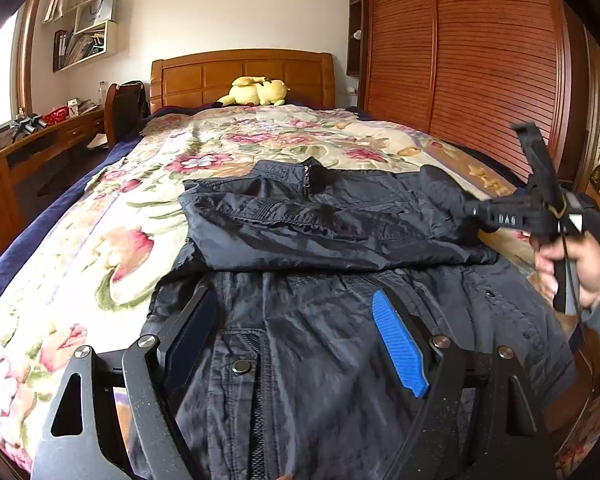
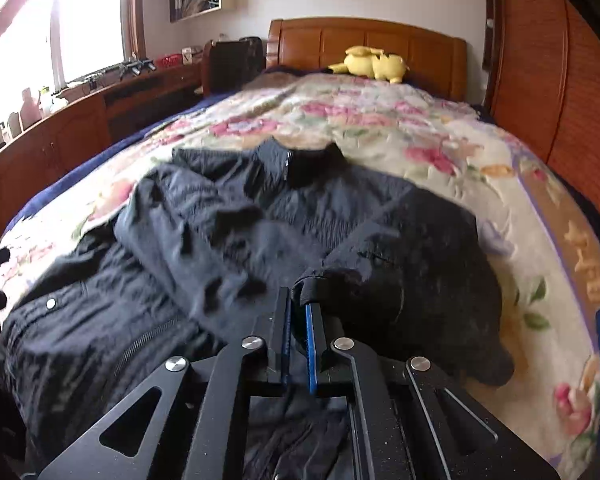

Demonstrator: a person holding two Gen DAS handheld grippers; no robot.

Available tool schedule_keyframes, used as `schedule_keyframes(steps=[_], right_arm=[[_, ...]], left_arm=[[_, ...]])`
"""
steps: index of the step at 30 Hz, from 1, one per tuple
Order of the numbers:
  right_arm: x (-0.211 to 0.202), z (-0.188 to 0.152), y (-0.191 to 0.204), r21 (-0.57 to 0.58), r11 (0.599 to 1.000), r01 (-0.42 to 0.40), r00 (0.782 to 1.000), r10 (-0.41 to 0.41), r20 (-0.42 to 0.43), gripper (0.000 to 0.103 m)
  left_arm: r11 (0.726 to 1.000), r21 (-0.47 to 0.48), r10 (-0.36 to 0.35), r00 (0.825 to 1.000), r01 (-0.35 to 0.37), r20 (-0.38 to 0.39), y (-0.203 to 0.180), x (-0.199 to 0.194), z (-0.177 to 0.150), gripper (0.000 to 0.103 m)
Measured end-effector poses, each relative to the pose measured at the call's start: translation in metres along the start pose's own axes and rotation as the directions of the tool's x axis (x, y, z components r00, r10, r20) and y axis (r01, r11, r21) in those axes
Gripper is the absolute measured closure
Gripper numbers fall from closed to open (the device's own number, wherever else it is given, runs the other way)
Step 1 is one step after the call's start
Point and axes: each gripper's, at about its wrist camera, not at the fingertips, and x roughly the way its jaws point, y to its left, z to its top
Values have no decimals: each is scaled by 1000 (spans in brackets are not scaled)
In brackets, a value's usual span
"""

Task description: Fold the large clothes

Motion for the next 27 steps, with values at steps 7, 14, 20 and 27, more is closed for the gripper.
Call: schedule_keyframes(steps=[7, 14, 20, 27], right_arm=[[-15, -23, 12, -1, 1000, 14, 999, -14, -43, 52], [-52, -37, -5, 54, 998, 32, 999, -32, 5, 41], [-66, -39, -32, 69, 986, 149, 986, -153, 59, 39], [-10, -46, -60, 75, 967, 243, 969, -239, -59, 39]], left_arm=[[1000, 21, -17, 1000, 17, 18, -9, -2, 0, 22], [999, 27, -39, 999, 39, 15, -13, 7, 3, 22], [998, 26, -66, 998, 65, 10, -18, 22, 7, 22], [995, 56, -78, 997, 79, -18, -26, 52, 15, 22]])
